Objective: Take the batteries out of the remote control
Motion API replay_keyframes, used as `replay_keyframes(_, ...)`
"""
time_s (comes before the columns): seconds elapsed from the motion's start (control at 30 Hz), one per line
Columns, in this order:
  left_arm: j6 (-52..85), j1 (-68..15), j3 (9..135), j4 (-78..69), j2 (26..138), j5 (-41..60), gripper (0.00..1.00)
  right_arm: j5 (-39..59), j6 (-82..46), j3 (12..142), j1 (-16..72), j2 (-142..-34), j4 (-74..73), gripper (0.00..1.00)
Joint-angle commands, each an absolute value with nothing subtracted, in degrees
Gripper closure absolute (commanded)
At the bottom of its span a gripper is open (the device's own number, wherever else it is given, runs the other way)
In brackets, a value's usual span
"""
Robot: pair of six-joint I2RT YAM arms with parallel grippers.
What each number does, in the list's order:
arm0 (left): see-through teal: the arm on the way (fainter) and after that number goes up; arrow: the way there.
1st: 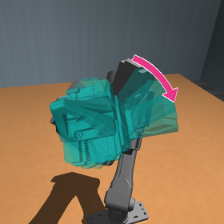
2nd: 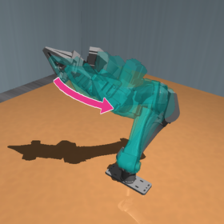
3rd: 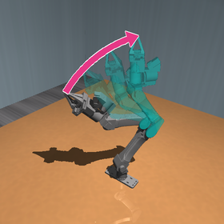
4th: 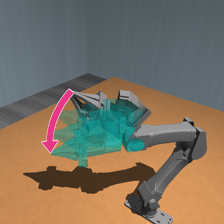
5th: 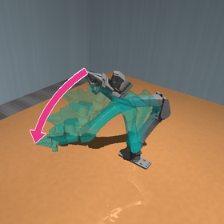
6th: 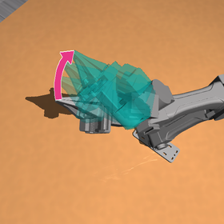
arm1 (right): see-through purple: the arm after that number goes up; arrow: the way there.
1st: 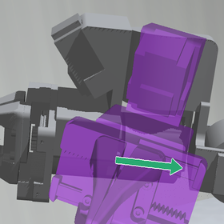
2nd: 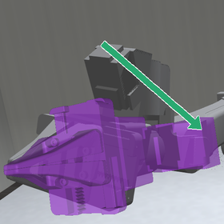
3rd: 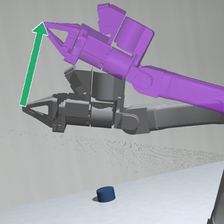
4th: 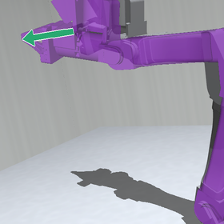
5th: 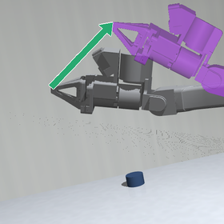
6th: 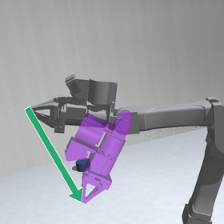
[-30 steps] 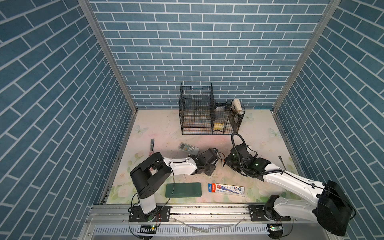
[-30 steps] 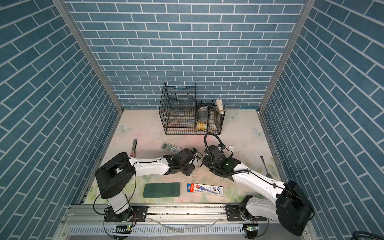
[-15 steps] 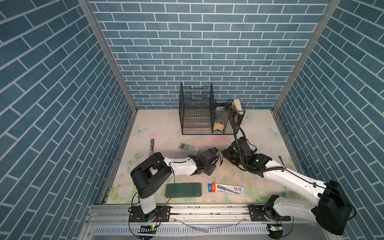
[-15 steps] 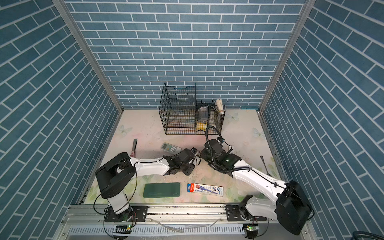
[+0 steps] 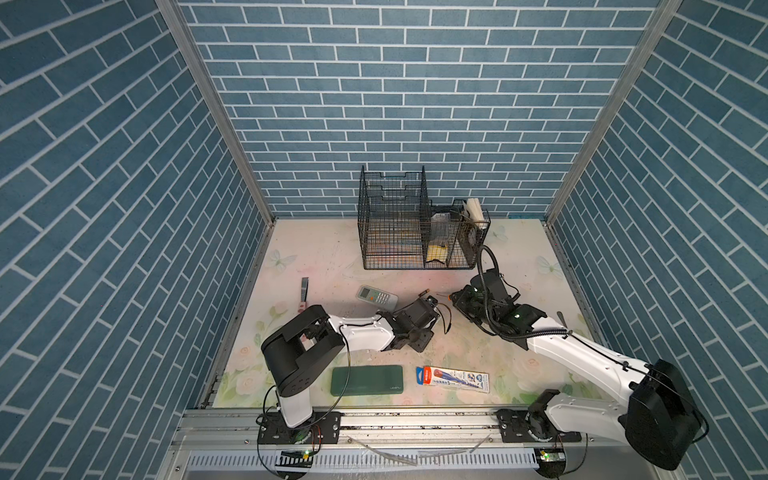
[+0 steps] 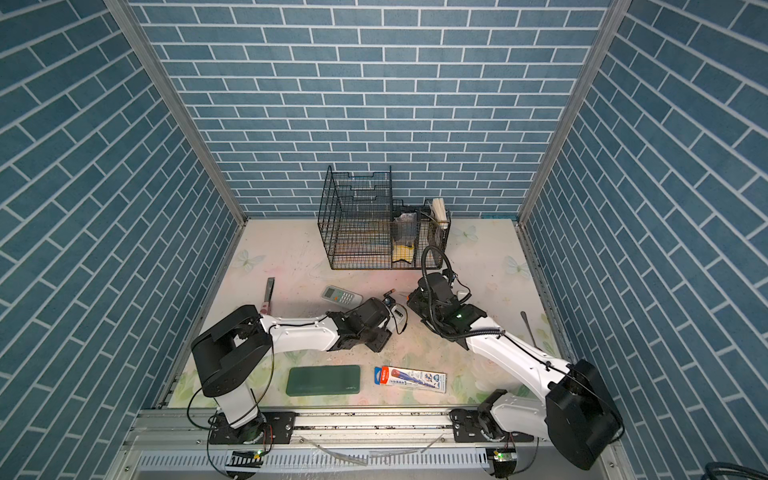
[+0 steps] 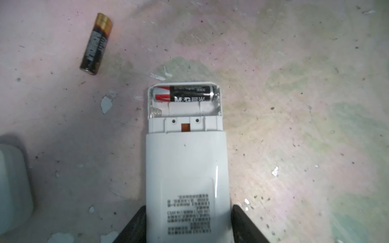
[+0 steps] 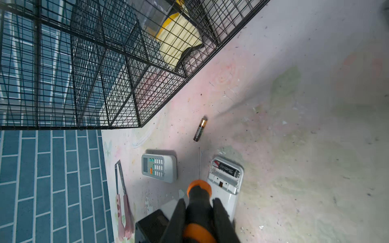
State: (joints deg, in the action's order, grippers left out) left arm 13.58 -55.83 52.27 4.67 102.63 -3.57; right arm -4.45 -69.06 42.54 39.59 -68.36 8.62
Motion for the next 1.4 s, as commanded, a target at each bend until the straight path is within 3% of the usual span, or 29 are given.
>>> replay_keyframes(0.0, 17.0, -56.3, 46.8, 23.6, 107.4, 0.2, 0.29, -3.7, -66.5, 41.0, 38.6, -65.0, 9.1, 1.00)
replay_keyframes(0.6, 32.8, -53.7, 45.7, 29.5, 101.4, -10.5, 0.22, 4.0, -62.7, 41.0, 37.0, -64.8, 9.1, 1.00)
replay_keyframes(1.0, 33.5, -53.1, 44.6, 22.4, 88.7, 2.6, 0.31, 10.4, -55.5, 40.0, 35.1, -61.8, 17.6, 1.00)
replay_keyframes(1.37, 39.0, -43.5, 39.1, 4.2, 85.0, 13.8, 0.32, 12.6, -45.1, 43.4, 32.1, -62.9, 25.6, 1.00)
